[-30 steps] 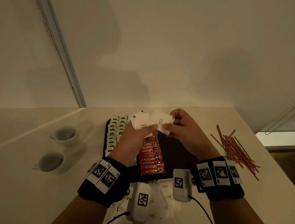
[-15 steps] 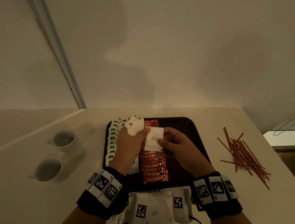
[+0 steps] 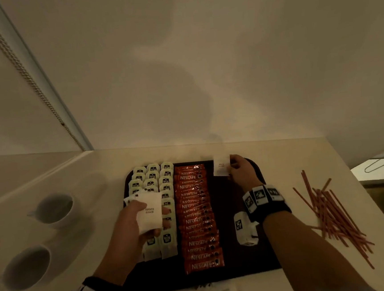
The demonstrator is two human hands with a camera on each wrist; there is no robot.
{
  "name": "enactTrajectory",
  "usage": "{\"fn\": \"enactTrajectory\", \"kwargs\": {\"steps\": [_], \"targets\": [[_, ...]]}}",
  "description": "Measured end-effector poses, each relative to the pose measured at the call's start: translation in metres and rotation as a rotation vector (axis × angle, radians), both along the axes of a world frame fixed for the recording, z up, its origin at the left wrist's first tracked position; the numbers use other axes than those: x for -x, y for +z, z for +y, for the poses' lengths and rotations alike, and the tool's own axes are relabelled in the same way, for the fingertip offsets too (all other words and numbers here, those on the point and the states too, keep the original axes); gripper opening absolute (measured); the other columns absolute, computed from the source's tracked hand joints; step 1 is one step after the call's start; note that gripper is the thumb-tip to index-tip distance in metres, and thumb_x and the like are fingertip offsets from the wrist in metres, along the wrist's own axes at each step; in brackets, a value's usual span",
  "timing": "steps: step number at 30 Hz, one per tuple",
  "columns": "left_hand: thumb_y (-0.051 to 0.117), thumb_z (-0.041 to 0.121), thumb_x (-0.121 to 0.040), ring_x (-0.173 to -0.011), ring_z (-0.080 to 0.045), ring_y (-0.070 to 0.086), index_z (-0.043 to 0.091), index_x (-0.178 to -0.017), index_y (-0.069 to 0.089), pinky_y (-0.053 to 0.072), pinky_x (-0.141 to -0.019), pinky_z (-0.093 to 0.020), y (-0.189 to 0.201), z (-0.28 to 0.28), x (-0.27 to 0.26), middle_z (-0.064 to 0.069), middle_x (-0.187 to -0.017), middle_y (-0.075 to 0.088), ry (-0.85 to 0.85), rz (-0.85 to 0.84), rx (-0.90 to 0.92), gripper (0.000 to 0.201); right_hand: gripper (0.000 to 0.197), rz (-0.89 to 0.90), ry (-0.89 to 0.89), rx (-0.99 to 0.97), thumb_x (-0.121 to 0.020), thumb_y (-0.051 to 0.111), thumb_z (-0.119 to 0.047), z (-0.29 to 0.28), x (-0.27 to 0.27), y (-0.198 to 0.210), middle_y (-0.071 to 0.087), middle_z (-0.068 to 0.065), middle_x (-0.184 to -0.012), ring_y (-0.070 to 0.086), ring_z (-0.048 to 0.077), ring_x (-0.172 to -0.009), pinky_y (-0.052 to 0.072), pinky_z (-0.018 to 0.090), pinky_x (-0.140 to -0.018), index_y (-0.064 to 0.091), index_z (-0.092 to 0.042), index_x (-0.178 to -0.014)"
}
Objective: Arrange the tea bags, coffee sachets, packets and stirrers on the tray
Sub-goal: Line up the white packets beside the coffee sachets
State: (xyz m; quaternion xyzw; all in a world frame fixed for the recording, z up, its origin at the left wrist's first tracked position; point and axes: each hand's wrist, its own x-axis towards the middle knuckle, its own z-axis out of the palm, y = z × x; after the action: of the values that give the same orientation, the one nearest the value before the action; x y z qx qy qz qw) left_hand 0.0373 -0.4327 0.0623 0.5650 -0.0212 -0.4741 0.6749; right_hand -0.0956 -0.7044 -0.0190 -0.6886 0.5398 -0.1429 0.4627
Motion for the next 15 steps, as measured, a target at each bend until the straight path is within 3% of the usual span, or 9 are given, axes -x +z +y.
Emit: {"fn": "enactTrajectory", "kwargs": {"steps": [2, 6, 11, 15], "targets": [[0.031, 0.013, -0.095, -0.053, -0.029, 0.062, 0.007, -0.100, 0.058, 0.042, -0.038, -0.020, 0.001, 0.001, -0.003, -0.020, -0.074, 0.069, 0.016, 0.000, -0.008, 0.028, 0.034, 0.072, 0.003, 0.054, -0.091, 0.054, -0.003, -0.011, -0.007, -0.010, 0.061, 0.013, -0.118, 0.058, 0.028, -0.108, 0.050, 0.037, -0.094, 0.054, -0.009, -0.125], [0.032, 0.011, -0.095, -0.054, -0.029, 0.063, 0.010, -0.093, 0.059, 0.044, -0.039, -0.021, 0.002, 0.002, -0.006, -0.016, -0.068, 0.070, 0.037, -0.006, -0.019, 0.028, 0.028, 0.138, 0.019, 0.091, -0.089, 0.060, -0.006, -0.016, -0.013, -0.018, 0.064, 0.013, -0.108, 0.059, 0.025, -0.101, 0.045, 0.025, -0.081, 0.057, -0.006, -0.116], [0.032, 0.012, -0.096, -0.055, -0.026, 0.066, 0.013, -0.094, 0.057, 0.048, -0.040, -0.023, 0.001, -0.003, -0.006, -0.013, -0.068, 0.071, 0.050, 0.000, -0.045, 0.025, 0.026, 0.107, -0.053, 0.079, -0.083, 0.068, -0.007, -0.012, -0.019, -0.022, 0.066, 0.012, -0.098, 0.056, 0.016, -0.086, 0.041, 0.023, -0.075, 0.058, -0.004, -0.107], [0.033, 0.013, -0.096, -0.060, -0.026, 0.067, 0.016, -0.095, 0.057, 0.051, -0.044, -0.027, 0.000, -0.005, -0.006, -0.010, -0.068, 0.072, 0.035, -0.001, -0.057, 0.024, 0.025, 0.102, -0.082, 0.080, -0.083, 0.068, -0.007, -0.010, -0.024, -0.020, 0.066, 0.012, -0.098, 0.058, 0.018, -0.088, 0.039, 0.021, -0.073, 0.058, -0.003, -0.106]]}}
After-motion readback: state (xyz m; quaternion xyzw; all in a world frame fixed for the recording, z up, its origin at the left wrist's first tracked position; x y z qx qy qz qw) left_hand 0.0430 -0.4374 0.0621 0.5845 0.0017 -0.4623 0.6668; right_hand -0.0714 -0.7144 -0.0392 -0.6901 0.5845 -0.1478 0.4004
